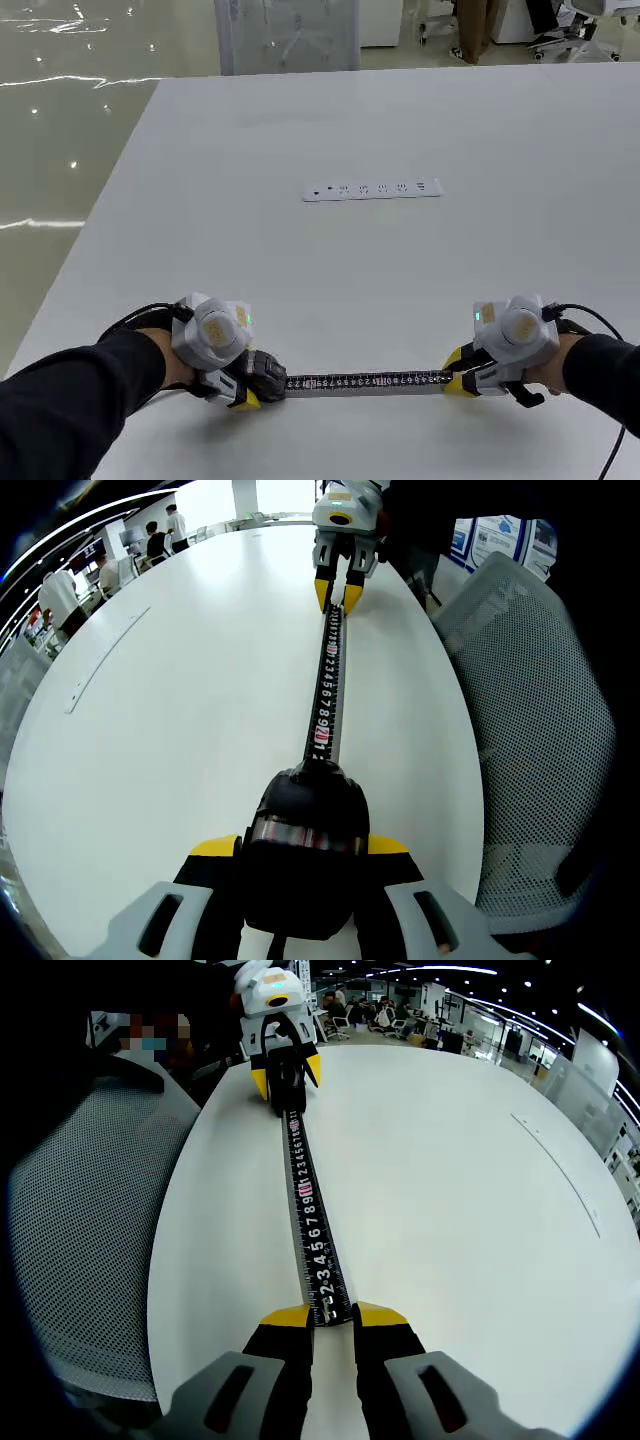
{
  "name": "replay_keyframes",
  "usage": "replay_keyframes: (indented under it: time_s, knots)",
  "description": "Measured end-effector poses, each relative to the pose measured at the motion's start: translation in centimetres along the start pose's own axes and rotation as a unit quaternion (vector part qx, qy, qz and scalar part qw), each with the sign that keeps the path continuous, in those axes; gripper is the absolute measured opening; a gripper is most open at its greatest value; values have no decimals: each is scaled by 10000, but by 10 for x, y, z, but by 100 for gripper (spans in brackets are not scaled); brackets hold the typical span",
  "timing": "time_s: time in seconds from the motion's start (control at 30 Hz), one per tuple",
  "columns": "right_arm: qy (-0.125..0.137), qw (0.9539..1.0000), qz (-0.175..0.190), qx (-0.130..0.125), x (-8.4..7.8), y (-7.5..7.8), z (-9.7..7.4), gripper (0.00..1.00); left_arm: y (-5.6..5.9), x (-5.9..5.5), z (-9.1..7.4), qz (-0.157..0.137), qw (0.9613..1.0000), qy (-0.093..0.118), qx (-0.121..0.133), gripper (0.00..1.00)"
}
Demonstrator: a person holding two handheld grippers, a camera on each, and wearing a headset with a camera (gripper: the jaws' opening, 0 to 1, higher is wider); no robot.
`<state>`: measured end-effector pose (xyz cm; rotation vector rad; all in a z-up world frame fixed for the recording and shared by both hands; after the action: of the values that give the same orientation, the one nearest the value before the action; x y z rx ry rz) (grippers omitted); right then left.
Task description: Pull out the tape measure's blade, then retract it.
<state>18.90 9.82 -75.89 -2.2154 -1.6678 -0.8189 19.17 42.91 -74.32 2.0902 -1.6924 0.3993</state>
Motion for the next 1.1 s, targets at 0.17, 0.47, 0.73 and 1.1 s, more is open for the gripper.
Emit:
replay_keyframes:
  time_s: [0.17, 0.47, 0.73, 1.1]
  knots:
    - [-93, 9999, -14, 39, 3, 1, 1, 12, -1, -2, 0, 53, 9999, 157, 44, 39]
    - [-290, 9995, -18, 104, 6, 1, 2, 13, -2, -1, -2, 8, 9999, 136, 83, 39]
    - [-189, 9995, 195, -136, 6, -4, 1, 32, -10, -8, -15, -615, 9958, 505, 442, 55]
    - [148, 9923, 1000, -716, -4, -5, -19, 42, -12, -23, -39, -1982, 9584, 1842, 910, 100]
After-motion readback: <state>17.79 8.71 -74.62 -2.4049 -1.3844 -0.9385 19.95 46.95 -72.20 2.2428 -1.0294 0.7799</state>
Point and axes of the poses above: the centre of the closed fingertips' face, and the gripper's own axes: z roughly forward along the fingers, y roughly to its right, x roughly out of its top, the point moved 8 cm from there along -z, roughly backward along the fingers, and after that the axes turned 11 degrees about -x, right-handed, at the moved point
